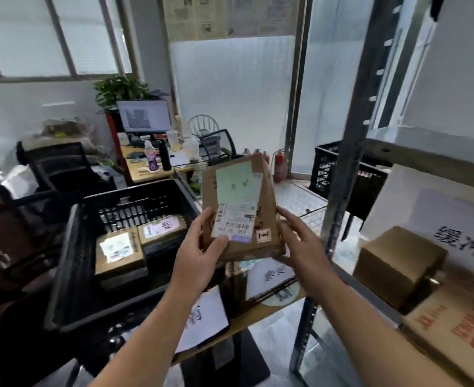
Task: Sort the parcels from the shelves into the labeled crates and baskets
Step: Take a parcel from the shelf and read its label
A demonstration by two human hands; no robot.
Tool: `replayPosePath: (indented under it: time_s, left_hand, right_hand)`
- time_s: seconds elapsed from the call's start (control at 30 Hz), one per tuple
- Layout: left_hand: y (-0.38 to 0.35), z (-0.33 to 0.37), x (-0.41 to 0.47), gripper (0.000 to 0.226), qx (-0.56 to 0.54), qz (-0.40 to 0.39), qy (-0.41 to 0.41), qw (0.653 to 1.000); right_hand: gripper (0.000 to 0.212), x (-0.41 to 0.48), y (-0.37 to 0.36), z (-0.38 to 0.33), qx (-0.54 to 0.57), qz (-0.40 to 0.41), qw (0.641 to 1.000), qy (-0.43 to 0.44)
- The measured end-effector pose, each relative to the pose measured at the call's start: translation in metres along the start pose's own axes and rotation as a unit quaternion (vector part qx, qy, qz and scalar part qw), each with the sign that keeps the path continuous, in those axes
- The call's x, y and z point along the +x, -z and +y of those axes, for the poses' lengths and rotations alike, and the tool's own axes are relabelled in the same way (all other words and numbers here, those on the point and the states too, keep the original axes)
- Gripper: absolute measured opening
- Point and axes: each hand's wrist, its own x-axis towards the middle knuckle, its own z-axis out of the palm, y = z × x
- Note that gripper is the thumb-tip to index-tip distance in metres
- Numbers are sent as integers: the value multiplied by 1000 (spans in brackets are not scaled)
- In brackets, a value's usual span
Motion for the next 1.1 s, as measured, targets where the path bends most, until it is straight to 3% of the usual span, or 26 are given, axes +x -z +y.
replayPosePath:
  time_s: [0.13, 0.23, 0.43, 0.63, 0.73, 0.87, 1.0, 1.1]
  left_hand:
    - [58, -11, 26, 64, 132, 34, -57, 989]
    - [96, -24, 43, 67, 162, 54, -82, 982]
    - [147, -43, 56, 68, 207, 90, -88, 970]
    - [168, -65, 73, 70, 260, 98, -66, 958]
    - [173, -72, 85, 71, 243, 109, -32, 963]
    - [188, -77, 111, 68, 137, 145, 31, 979]
    - [207, -79, 137, 76, 115, 211, 60, 969]
    - [218, -81, 147, 81, 122, 208, 79, 967]
  right_hand:
    - [40, 36, -64, 4, -43, -50, 998, 11]
    - [31, 56, -112, 18, -54, -96, 993, 42]
    - [78, 82, -173, 43, -113, -139, 981, 80]
    - [75, 112, -200, 60, -105, -193, 972, 86]
    - [73, 132, -209, 65, -92, -208, 972, 63]
    - [74, 169, -212, 60, -91, -240, 967, 10]
    - [79, 211, -207, 52, -137, -325, 935, -40]
    - [78, 229, -210, 42, -186, -393, 897, -75]
